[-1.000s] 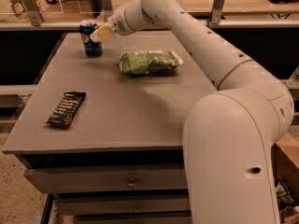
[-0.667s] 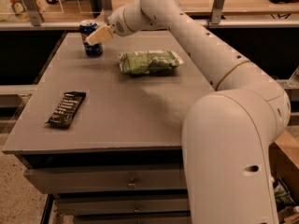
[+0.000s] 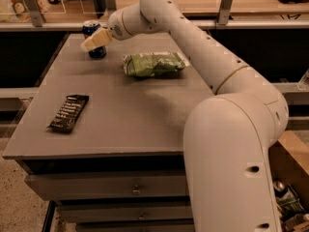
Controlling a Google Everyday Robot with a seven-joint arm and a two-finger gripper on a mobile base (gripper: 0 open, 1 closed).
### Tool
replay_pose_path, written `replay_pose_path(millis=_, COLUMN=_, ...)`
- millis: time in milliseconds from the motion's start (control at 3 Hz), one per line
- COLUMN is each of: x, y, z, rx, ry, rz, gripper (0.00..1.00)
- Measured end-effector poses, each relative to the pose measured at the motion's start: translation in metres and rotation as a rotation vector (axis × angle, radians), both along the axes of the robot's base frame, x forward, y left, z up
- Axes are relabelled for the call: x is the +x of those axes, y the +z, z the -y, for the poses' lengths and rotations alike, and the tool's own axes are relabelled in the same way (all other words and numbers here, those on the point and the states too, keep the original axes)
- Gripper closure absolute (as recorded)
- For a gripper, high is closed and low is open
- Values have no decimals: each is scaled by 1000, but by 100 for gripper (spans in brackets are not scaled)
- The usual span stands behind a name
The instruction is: Move pepsi can near green jalapeno chip bag
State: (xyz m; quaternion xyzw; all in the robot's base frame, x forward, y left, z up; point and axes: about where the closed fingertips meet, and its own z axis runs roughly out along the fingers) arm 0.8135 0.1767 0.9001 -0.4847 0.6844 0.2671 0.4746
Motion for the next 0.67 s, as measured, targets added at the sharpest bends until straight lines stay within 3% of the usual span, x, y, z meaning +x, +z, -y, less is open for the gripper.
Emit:
replay_pose_path(millis=333, x=-2, y=-7, z=-20, rx=15, ry=35, rz=-8, gripper=12)
replay_pose_path(millis=667, x=-4, y=-12, z=-33, rx=25, ry=58, rz=-11, gripper=28)
